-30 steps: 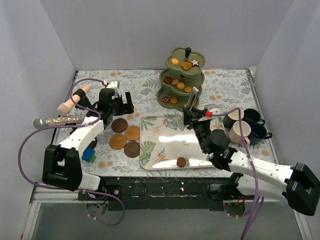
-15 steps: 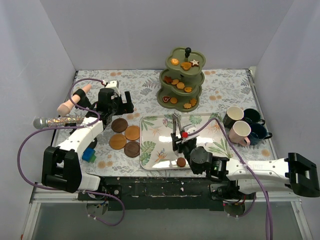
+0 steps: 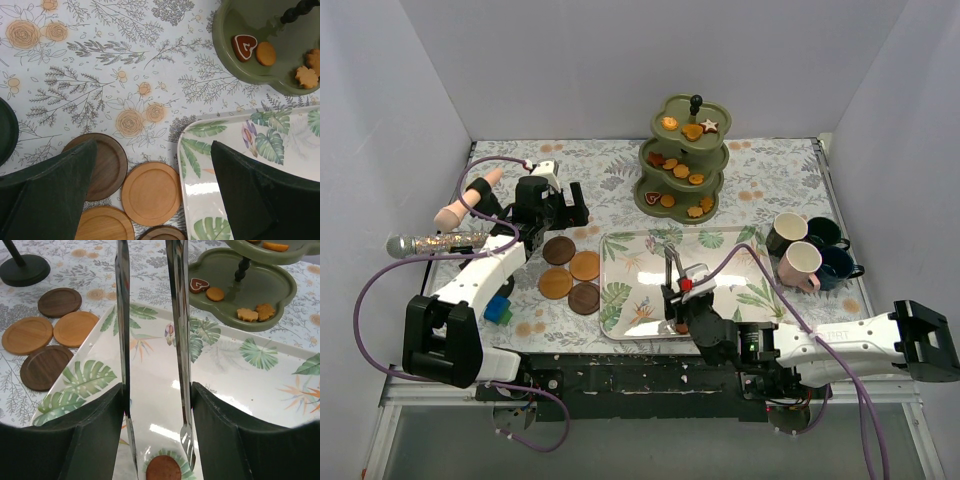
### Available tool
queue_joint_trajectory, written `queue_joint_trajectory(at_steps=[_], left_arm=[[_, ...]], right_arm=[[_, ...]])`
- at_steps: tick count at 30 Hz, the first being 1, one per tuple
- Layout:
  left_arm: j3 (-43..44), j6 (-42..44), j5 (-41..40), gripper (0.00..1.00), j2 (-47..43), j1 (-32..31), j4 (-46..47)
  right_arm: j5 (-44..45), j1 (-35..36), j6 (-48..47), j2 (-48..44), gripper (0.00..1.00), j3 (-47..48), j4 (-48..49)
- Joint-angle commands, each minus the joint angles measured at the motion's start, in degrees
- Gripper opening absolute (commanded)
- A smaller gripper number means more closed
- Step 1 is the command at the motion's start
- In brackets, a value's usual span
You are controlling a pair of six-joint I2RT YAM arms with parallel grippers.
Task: Serve the afternoon tea
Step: Pick up the desert from the tray.
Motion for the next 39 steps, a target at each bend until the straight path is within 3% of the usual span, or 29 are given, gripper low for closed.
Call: queue_joint_trajectory(at_steps=[1, 11, 25, 31, 39], left_arm=[[0.1, -0.25, 0.87, 0.98, -2.48, 0.02, 0.51], [0.09, -0.34, 1.14, 0.98, -2.39, 0.11, 0.51], [0.01, -0.34, 1.4, 0.98, -2.13, 0.11, 0.59], [0.09, -0.43, 1.66, 0.98, -1.95, 0.03, 0.68], [0.09, -0.6, 1.84, 0.98, -1.95, 0.11, 0.68]], right_arm=[[5.16, 2.07, 6.46, 0.19, 0.62, 4.08, -4.0], [10.87, 5.23, 14.55, 3.09, 0.62, 7.16, -15.52], [10.62, 6.02, 19.91, 1.77, 0.57, 6.72, -20.09], [10.97, 6.73, 32.46, 4.75, 0.57, 11.29, -37.3], [12.37, 8.05, 45.22, 7.74, 0.55, 15.69, -51.2]])
